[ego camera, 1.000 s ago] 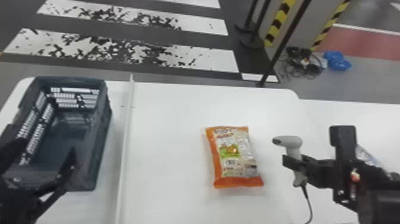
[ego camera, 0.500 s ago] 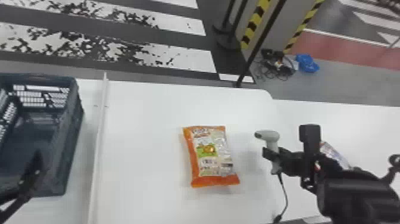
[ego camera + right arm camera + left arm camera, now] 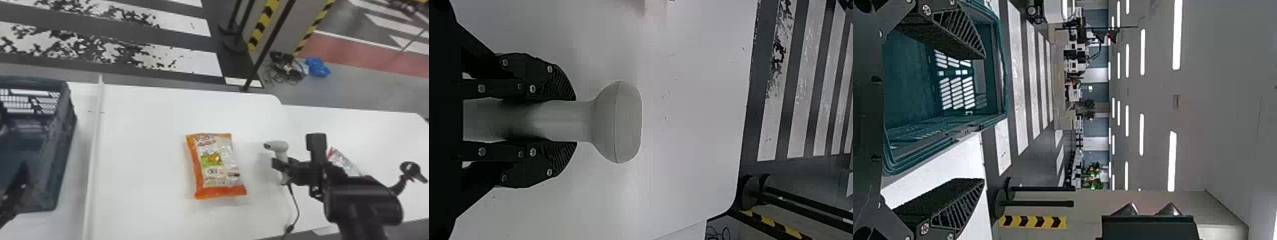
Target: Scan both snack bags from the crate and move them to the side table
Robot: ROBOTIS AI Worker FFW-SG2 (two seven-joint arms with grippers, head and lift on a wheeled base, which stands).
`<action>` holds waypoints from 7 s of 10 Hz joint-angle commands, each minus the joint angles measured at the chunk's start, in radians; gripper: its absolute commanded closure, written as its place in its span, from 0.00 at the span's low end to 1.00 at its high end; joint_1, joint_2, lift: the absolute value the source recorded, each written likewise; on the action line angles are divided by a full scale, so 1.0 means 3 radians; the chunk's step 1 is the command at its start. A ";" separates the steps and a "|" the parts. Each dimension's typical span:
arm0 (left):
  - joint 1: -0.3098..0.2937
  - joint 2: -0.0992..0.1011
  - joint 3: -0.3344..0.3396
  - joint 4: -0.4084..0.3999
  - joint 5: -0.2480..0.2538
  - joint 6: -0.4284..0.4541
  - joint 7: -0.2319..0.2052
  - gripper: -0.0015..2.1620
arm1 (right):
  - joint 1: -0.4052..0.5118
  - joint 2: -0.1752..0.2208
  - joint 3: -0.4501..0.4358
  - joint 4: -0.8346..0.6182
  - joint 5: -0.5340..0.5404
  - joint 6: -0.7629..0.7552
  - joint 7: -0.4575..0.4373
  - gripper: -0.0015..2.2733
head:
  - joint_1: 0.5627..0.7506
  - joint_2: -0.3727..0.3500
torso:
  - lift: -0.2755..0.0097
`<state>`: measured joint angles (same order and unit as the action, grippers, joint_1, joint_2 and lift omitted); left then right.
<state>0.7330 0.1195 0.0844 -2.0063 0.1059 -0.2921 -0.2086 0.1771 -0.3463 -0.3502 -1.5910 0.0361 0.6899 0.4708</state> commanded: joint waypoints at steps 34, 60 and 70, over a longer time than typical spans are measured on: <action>-0.0004 -0.0005 0.0010 0.0035 -0.0005 0.0000 0.0000 0.06 | -0.0253 -0.0078 0.0498 0.0011 -0.0580 0.1144 0.1447 0.94 | 0.70 0.38 | 0.70; 0.0154 -0.0071 0.0046 -0.0123 -0.0087 0.0010 0.0000 0.06 | -0.0994 -0.0738 -0.1261 0.1990 -0.1409 -0.0502 -0.1201 0.77 | 0.70 0.03 | 0.70; 0.0216 -0.0107 -0.0020 -0.0261 -0.0143 -0.0041 -0.0005 0.06 | -0.0181 -0.0134 -0.1359 0.0563 -0.1526 -0.0676 -0.1043 0.03 | 0.70 0.03 | 0.70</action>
<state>0.7990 0.0914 0.0830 -2.0766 0.0681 -0.3097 -0.2102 0.0908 -0.4217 -0.7647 -1.3511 -0.4291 0.4902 0.1560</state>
